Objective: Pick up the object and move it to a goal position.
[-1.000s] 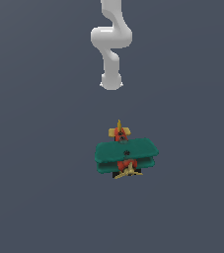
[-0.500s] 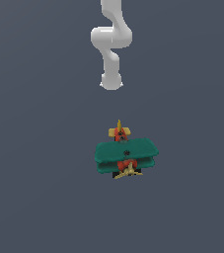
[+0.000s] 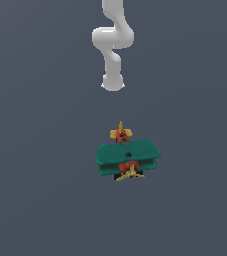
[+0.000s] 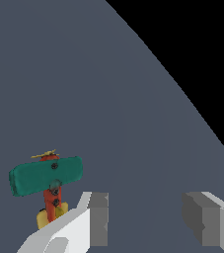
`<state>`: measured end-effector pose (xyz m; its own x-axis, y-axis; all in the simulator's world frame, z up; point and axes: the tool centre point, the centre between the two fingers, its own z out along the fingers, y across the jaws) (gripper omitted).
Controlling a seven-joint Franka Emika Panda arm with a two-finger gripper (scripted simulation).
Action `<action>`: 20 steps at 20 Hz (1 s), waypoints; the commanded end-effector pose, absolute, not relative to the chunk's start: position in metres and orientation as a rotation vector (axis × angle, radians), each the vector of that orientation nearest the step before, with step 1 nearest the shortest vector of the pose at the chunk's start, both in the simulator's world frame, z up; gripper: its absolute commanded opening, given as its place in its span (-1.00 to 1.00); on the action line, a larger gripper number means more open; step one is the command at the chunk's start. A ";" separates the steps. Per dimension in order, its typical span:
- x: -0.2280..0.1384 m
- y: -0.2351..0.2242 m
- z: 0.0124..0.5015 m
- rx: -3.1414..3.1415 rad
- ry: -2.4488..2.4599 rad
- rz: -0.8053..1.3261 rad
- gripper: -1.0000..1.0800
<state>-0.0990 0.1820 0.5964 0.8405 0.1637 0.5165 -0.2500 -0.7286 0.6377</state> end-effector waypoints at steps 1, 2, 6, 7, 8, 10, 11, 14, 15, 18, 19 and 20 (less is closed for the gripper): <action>-0.098 0.190 0.593 2.239 -0.065 0.725 0.23; -0.097 0.193 0.591 2.225 -0.065 0.725 0.23; -0.093 0.205 0.582 2.169 -0.066 0.724 0.23; -0.092 0.208 0.580 2.155 -0.066 0.723 0.23; -0.091 0.211 0.577 2.141 -0.065 0.722 0.23; -0.088 0.217 0.571 2.114 -0.065 0.719 0.23; -0.087 0.220 0.568 2.101 -0.064 0.717 0.23; -0.083 0.227 0.557 2.061 -0.062 0.710 0.23; -0.081 0.230 0.553 2.048 -0.061 0.708 0.23; -0.076 0.237 0.541 2.009 -0.057 0.699 0.23; -0.074 0.239 0.536 1.996 -0.056 0.695 0.23; -0.072 0.241 0.531 1.984 -0.055 0.692 0.23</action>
